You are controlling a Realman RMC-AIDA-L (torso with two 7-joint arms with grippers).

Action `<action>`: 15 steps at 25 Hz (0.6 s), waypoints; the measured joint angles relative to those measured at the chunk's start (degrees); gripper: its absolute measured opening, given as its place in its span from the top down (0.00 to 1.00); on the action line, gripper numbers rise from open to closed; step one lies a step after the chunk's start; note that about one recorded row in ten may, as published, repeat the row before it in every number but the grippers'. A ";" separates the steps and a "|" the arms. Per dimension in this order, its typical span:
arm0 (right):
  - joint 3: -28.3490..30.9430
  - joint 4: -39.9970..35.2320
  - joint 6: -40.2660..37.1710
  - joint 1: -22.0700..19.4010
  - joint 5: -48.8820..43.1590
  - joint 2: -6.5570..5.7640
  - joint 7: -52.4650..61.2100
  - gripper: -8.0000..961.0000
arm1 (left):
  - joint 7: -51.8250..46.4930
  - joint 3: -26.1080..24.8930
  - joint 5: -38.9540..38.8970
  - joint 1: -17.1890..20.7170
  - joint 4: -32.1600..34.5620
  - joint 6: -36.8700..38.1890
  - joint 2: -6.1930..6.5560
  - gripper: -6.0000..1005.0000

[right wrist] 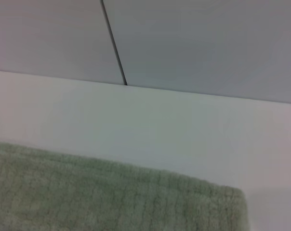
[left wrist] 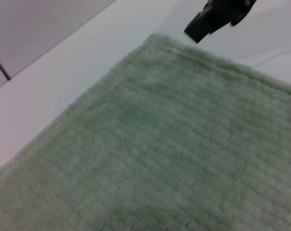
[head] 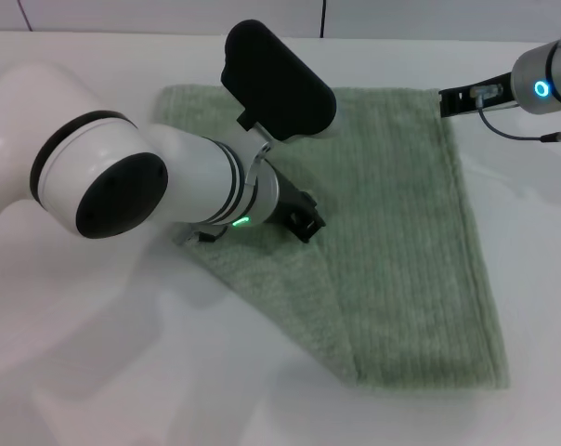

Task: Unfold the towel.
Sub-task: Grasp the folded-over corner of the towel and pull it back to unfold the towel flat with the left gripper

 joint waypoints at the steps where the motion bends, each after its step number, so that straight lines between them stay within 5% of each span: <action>1: 0.00 -0.08 -0.15 -0.01 0.01 0.08 0.00 0.99 | 0.00 0.00 0.00 0.00 0.00 0.00 0.00 0.77; 8: -1.27 -2.20 -2.11 0.20 0.25 0.38 0.01 0.99 | -3.09 -0.18 5.68 2.35 -7.80 -5.17 0.08 0.98; 15: -2.20 -3.61 -3.43 0.52 0.97 0.51 0.01 0.99 | -5.98 -0.27 8.59 3.07 -12.44 -10.32 0.25 0.98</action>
